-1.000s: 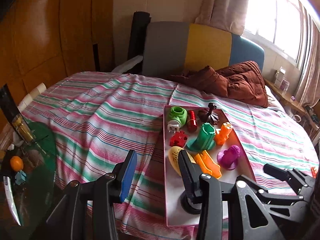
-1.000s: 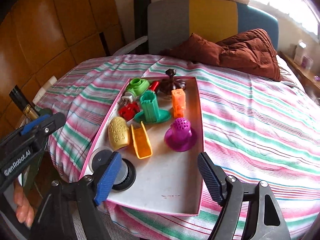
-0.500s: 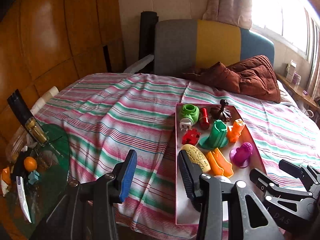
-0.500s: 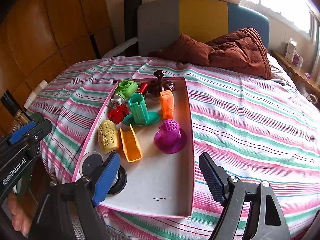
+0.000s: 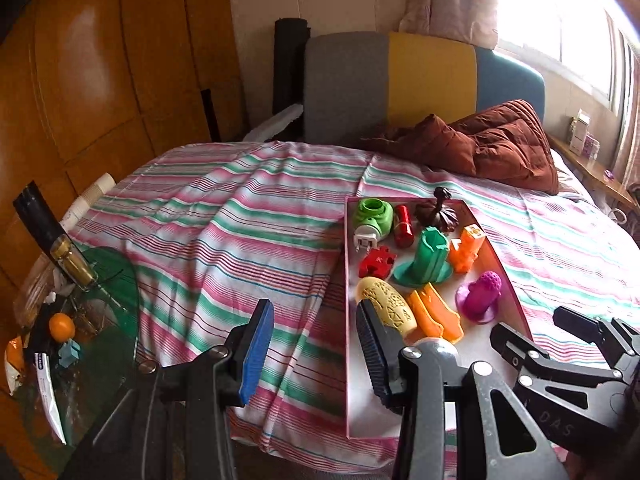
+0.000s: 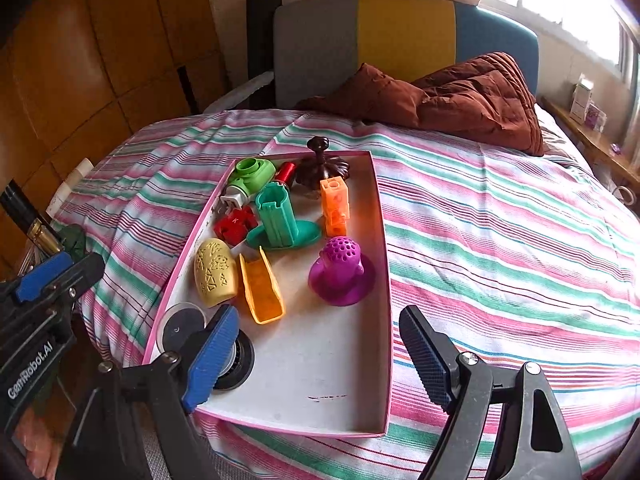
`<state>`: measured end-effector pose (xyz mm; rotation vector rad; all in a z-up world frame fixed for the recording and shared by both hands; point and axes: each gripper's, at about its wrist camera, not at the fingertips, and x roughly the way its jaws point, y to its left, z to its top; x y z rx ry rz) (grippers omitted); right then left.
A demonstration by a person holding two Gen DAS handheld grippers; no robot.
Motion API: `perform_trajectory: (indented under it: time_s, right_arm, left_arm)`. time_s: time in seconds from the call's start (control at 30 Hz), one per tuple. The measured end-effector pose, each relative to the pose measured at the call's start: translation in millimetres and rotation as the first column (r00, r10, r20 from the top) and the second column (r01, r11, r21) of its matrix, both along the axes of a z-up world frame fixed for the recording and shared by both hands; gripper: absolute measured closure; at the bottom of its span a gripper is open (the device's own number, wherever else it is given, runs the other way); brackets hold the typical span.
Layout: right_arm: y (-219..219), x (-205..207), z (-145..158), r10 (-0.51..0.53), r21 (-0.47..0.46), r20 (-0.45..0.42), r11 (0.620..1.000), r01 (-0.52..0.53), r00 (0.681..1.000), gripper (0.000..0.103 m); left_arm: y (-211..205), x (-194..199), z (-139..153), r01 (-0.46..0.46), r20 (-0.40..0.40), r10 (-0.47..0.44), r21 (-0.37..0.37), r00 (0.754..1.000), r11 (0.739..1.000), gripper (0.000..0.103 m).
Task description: Organize rigid objects
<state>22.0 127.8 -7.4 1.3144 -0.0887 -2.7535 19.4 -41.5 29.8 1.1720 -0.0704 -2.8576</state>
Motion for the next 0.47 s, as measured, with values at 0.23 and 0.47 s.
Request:
perform_trajectory:
  time_s: [0.23,0.47]
  right_arm:
    - [2.6,-1.3,-0.5,-0.012,-0.004,0.002,1.000,0.012,1.000,0.020]
    - [6.7,-2.4,-0.9,-0.023,-0.013,0.007,1.000,0.023,1.000,0.020]
  left_arm:
    - [12.4,4.5,-2.3,0.048,0.010,-0.048,-0.012,0.999,0.999,0.060]
    - [17.7,10.7,1.3,0.052,-0.036,-0.053,-0.026,0.998,0.998,0.060]
